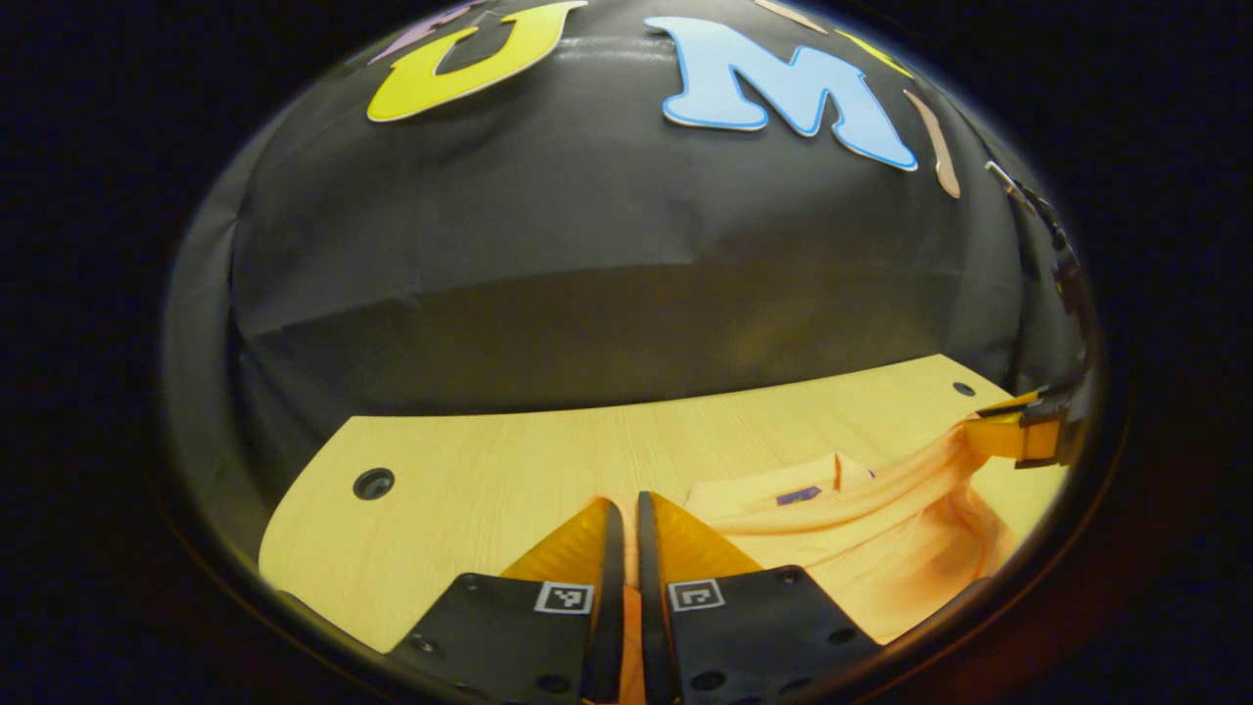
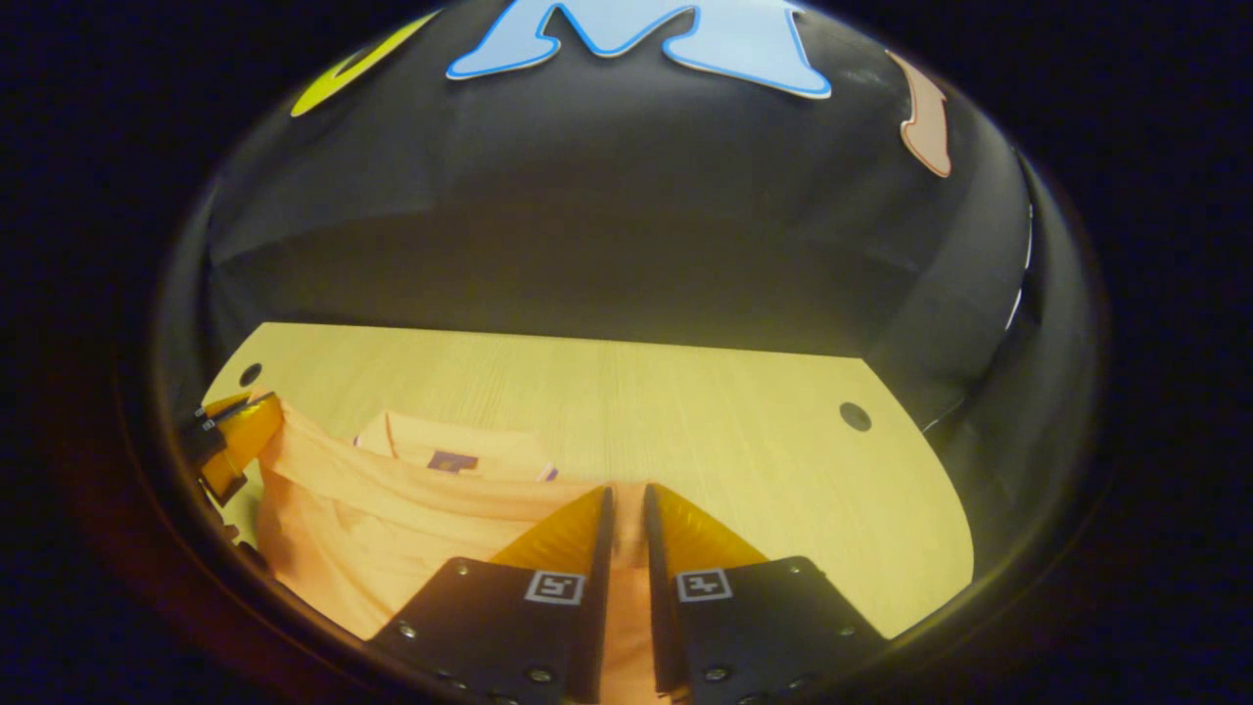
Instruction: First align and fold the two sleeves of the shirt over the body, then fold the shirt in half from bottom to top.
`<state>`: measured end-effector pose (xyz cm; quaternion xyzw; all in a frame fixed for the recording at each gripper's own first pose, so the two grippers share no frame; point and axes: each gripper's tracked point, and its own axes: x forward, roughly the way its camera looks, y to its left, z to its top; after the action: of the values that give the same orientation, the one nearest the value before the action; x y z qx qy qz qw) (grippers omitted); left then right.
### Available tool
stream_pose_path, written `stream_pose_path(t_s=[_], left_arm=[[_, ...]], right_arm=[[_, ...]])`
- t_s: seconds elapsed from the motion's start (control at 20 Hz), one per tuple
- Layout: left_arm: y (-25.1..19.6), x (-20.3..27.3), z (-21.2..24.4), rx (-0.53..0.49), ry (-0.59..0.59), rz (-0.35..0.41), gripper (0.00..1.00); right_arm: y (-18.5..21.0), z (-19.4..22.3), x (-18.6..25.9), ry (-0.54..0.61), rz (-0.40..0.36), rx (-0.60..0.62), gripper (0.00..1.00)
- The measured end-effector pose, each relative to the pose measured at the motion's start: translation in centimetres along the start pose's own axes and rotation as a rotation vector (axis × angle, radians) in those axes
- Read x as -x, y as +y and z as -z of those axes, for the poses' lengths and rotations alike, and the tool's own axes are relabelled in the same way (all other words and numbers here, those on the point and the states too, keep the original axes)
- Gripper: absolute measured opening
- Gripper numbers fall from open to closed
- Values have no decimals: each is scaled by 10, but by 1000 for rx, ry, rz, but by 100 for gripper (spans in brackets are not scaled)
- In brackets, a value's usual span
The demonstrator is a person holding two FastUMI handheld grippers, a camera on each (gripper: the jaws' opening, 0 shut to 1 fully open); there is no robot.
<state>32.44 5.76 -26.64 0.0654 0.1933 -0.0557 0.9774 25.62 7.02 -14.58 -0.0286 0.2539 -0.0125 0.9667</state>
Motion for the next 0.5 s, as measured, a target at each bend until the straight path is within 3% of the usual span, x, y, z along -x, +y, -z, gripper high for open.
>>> stream_pose_path(t_s=[0.05, 0.1, 0.2, 0.3, 0.4, 0.5], left_arm=[[-1, 5, 0, 1, -2, 1, 17], [-1, 11, -1, 2, -5, -3, 29], [2, 25, -2, -2, -12, -21, 44], [1, 40, -6, 12, -22, -32, 59], [-4, 59, -12, 32, -36, -35, 70], [-10, 77, -16, 35, -52, -37, 75]], right_arm=[[-1, -1, 4, -9, 2, 10, 27], [0, -2, 8, -20, -1, 23, 31], [2, -3, 21, -33, -14, 47, 48], [4, -4, 35, -49, -33, 51, 58], [5, -5, 51, -72, -53, 50, 72], [4, -4, 70, -97, -67, 51, 80]])
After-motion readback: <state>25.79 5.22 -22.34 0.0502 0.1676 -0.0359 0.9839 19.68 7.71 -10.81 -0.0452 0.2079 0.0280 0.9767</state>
